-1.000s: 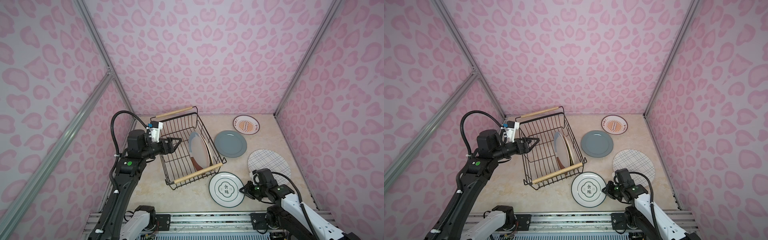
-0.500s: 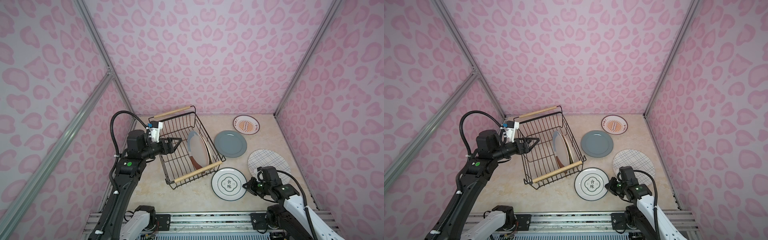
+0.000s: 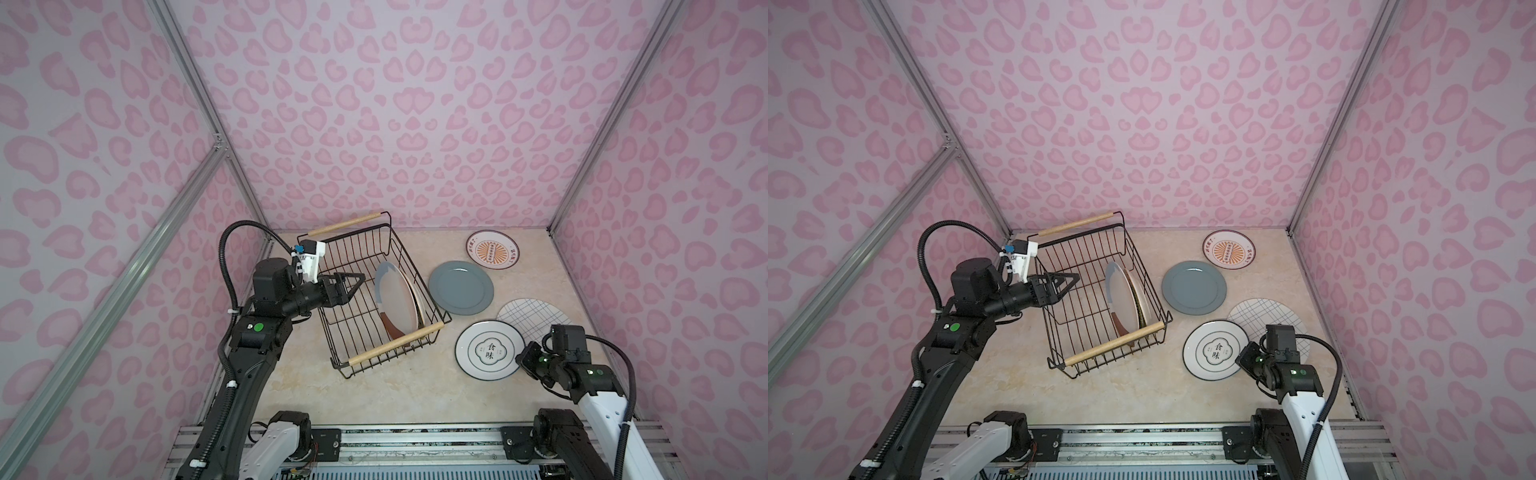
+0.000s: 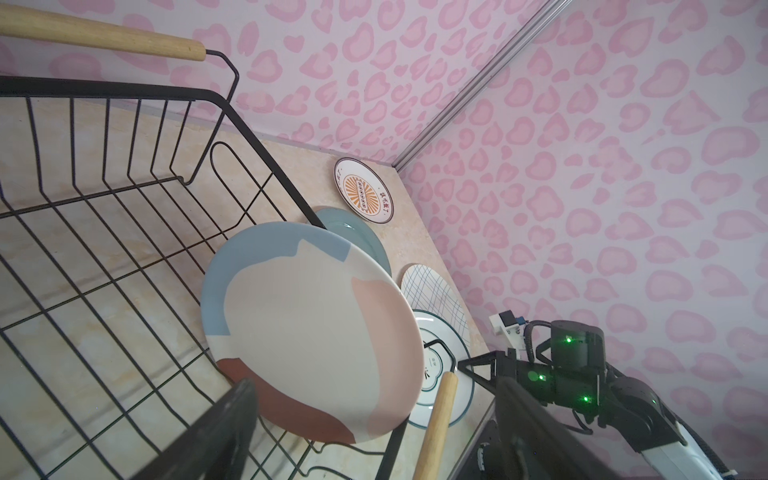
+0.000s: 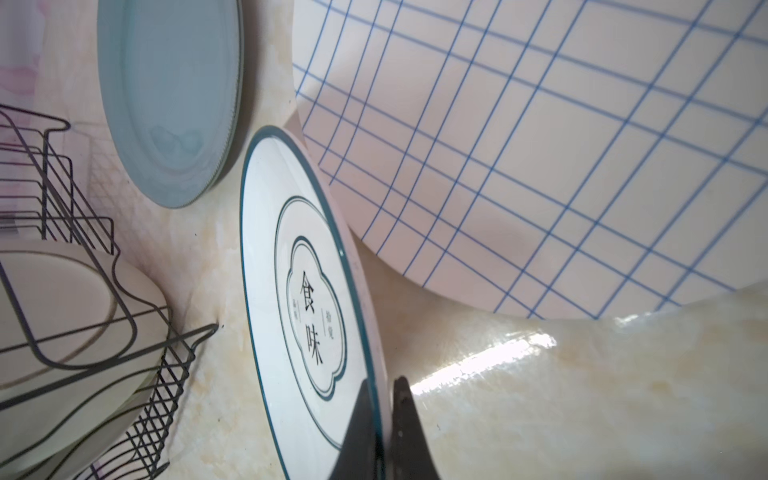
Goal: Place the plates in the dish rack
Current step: 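Grasp the green-rimmed plate rim with the right gripper and tilt it up, then lift the plate upright while the left gripper reaches over to grasp its rim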
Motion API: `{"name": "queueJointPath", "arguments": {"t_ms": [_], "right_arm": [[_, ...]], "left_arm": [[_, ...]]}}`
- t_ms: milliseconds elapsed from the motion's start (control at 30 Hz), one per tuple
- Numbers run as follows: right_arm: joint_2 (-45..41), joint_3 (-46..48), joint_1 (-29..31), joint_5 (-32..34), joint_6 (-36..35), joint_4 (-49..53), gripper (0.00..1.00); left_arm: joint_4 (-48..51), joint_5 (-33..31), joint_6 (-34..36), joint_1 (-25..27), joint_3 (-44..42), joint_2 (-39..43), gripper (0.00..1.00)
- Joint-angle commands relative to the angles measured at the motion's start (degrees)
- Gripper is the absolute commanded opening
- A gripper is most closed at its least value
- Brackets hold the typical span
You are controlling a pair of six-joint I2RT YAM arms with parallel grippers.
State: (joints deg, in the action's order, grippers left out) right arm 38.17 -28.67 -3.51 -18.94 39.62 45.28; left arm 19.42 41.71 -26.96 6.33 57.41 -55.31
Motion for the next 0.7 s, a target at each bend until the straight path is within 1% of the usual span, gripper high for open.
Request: {"name": "queueJointPath", "arguments": {"t_ms": [0,133,333,500,667], "right_arm": [[0.6,-1.9,-0.9,0.8,-0.4,-3.9,0.00],[3.2,-5.3,-1.9,0.0,-1.2,-6.3,0.00],[7.3,-11.2,-3.8,-2.0,-1.1,-10.9,0.00],[11.0,-17.8,-5.2,-4.2,0.3,-14.3,0.00],[14.6,-23.0,-5.6,-7.6,3.1,-18.2,0.00]], "left_arm": [[-2.2,1.6,-1.1,0.2,1.2,-0.2,0.90],[-1.8,1.6,-0.7,1.0,1.7,0.4,0.90],[-2.6,-0.9,-1.1,4.0,2.9,-0.6,0.88],[-3.3,-6.1,0.0,10.0,6.7,-2.4,0.87],[-6.4,-12.2,3.8,16.3,8.4,-4.0,0.87]]}}
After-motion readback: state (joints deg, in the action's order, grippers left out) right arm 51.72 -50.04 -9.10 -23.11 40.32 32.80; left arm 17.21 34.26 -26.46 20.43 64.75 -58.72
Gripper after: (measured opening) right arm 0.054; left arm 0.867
